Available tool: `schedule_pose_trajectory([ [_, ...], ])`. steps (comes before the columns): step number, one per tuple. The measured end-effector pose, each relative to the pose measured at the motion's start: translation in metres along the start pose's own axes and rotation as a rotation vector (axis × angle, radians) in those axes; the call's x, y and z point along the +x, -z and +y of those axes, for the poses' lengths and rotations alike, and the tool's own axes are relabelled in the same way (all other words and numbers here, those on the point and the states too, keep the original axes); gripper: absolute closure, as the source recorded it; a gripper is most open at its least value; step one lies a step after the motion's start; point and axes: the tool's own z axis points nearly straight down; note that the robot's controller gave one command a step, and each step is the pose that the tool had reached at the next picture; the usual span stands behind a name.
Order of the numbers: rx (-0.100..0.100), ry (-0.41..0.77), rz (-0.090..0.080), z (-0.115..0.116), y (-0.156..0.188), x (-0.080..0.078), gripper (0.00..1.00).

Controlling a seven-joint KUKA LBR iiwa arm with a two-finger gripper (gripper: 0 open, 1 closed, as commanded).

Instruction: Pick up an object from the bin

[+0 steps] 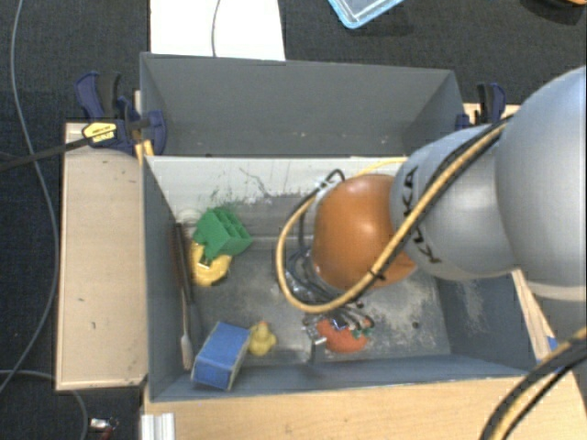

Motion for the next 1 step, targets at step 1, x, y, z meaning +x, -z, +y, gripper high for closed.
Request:
schedule_pose_trajectory([
  [1, -0.006, 0.282, -0.016, 0.1180, -0.0160, -0.0288, 1.00],
])
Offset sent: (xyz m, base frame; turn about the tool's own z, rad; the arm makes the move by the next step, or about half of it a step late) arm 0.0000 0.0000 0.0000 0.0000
